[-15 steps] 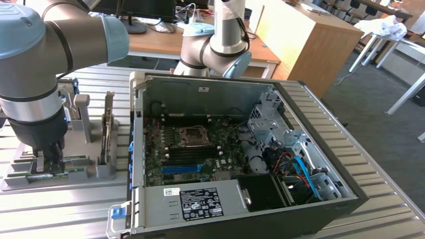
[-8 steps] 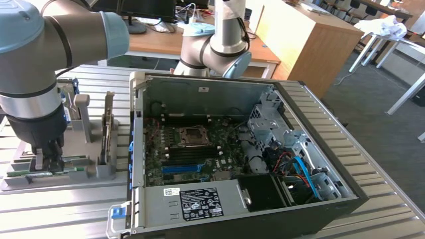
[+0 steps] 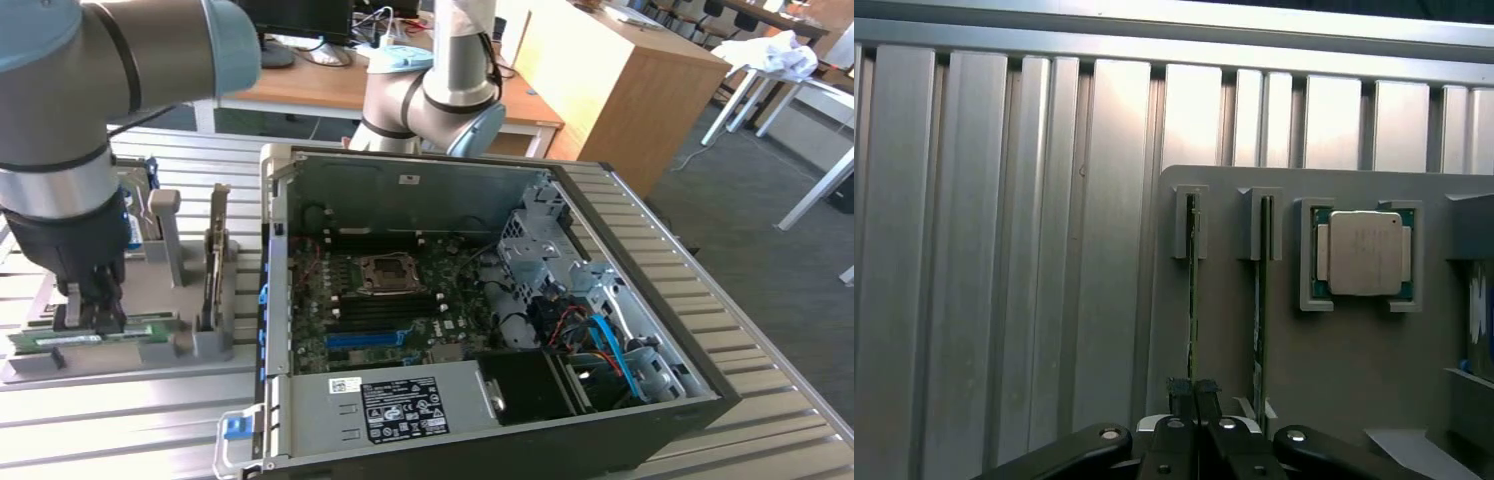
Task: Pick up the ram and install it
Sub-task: 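Pick up the ram and move it above insertion slot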
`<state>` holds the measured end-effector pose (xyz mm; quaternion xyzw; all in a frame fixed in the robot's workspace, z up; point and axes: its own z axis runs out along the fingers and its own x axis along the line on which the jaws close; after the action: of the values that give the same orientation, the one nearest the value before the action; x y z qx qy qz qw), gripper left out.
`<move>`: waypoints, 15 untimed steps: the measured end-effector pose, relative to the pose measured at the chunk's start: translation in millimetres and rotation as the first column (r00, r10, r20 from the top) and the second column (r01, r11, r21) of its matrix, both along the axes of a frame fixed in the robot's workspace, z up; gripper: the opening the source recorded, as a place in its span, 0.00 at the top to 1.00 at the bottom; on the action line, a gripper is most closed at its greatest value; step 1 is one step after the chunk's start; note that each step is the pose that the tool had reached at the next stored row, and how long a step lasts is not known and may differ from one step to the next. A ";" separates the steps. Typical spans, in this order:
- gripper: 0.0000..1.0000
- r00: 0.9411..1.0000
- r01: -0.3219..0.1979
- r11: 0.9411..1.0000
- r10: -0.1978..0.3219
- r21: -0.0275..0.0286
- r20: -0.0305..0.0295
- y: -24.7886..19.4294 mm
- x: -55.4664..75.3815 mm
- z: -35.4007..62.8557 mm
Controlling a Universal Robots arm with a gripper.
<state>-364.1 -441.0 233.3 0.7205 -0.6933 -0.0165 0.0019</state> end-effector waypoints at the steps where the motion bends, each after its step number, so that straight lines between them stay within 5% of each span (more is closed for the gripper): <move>1: 0.89 1.000 0.000 1.000 0.000 0.000 0.000 0.0 0.1 3.4; 15: 0.89 1.000 0.001 1.000 -0.001 0.000 -0.001 0.0 1.4 48.6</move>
<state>-362.7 -441.0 281.9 0.7201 -0.6937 -0.0169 0.0023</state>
